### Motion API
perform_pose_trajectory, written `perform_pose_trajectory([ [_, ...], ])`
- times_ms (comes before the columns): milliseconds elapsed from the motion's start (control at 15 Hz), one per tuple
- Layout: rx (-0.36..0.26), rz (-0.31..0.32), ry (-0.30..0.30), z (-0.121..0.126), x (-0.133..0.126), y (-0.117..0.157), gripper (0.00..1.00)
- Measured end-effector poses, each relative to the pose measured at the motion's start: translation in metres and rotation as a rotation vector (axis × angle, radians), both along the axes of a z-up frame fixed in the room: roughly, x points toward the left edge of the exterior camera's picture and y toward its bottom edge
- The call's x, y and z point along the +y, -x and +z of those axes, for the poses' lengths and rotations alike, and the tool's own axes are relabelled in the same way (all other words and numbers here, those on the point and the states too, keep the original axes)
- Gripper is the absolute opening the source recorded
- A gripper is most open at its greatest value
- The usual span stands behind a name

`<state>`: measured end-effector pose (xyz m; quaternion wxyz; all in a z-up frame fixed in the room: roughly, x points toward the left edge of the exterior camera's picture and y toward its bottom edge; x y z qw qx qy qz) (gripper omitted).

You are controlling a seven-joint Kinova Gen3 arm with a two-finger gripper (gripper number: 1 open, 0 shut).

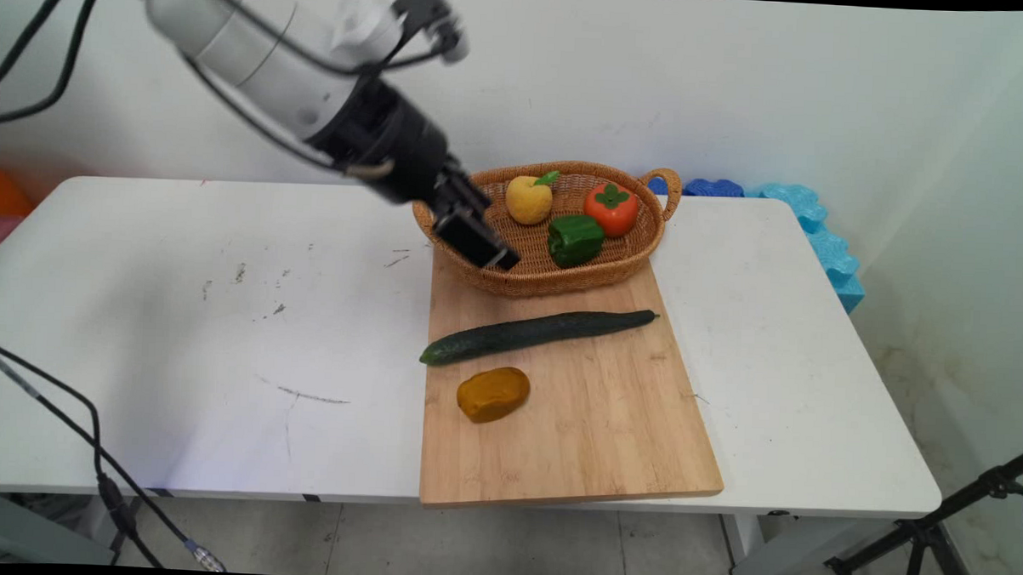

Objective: Pick up the potato from the cutting board

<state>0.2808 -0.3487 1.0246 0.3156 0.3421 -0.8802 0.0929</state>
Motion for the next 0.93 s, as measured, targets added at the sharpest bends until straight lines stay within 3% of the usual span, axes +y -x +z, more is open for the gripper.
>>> perform_pose_trajectory([
  [400,-0.053,-0.009,-0.048,-0.053,0.026,-0.013,1.00],
  [933,-0.095,0.015,-0.095,-0.106,0.031,0.001,1.00],
])
